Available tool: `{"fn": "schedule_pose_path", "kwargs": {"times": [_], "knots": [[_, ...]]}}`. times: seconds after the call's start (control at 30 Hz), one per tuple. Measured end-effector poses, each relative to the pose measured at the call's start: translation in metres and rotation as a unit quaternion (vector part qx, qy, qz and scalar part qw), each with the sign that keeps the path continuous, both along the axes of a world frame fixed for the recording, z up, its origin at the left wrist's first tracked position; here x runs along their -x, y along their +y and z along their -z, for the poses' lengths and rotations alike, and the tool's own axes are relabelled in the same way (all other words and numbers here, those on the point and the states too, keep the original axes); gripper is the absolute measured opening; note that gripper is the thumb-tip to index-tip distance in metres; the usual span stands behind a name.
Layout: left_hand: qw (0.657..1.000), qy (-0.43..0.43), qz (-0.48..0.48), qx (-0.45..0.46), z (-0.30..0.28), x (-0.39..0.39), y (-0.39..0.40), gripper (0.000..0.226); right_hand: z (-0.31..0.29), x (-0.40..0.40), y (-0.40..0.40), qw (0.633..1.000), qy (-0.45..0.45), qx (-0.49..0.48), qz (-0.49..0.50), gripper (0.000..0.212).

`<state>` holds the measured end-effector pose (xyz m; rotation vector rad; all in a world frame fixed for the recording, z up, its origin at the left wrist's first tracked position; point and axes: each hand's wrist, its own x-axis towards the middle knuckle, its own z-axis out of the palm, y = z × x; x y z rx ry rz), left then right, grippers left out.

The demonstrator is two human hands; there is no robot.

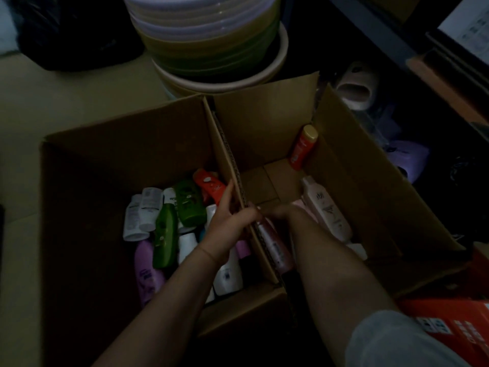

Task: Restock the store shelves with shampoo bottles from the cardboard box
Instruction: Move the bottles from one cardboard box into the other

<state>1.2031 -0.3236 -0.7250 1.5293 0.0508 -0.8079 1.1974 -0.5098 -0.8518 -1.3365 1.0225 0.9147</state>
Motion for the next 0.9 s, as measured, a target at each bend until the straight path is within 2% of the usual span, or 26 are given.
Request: {"fn": "schedule_pose_path", "kwargs": {"times": [0.07,0.1,0.17,0.27,0.33,0.5,0.57,0.7,0.8,0.9], "knots": [[1.000,-0.002,0.003,-0.001,0.003,0.000,0.000,0.078,0.008,0.015,0.006,0.999,-0.004,-0.036,-0.001,0.088],[1.000,-0.001,0.004,-0.003,0.003,0.001,0.000,0.081,0.010,0.026,0.011,0.999,-0.018,-0.040,0.024,0.086],[1.000,-0.001,0.003,-0.007,0.004,-0.001,0.000,0.087,0.007,0.042,0.020,0.995,-0.048,-0.065,0.055,0.065],[1.000,-0.005,0.001,-0.008,0.009,-0.001,-0.001,0.082,-0.004,0.050,0.025,0.994,-0.042,-0.072,0.076,0.037],[1.000,-0.013,0.002,-0.008,0.009,-0.001,-0.002,0.080,-0.006,0.049,0.021,0.994,-0.051,-0.070,0.060,0.027],[1.000,-0.012,0.007,-0.009,0.010,-0.001,-0.002,0.080,0.011,0.066,0.008,0.994,0.022,-0.098,0.046,0.083],[1.000,-0.017,0.011,-0.009,0.007,-0.001,-0.004,0.079,0.019,0.071,0.005,0.993,0.027,-0.095,0.069,0.094],[1.000,-0.005,-0.002,0.003,0.005,0.000,-0.005,0.081,-0.005,0.067,0.011,0.991,-0.028,-0.084,0.098,0.083],[1.000,0.002,-0.003,0.003,0.001,0.001,-0.006,0.083,-0.036,0.052,0.006,0.986,-0.106,-0.064,0.114,0.047],[1.000,0.003,-0.011,0.006,0.000,0.002,-0.007,0.085,-0.072,0.030,-0.005,0.975,-0.164,-0.031,0.148,0.056]]}}
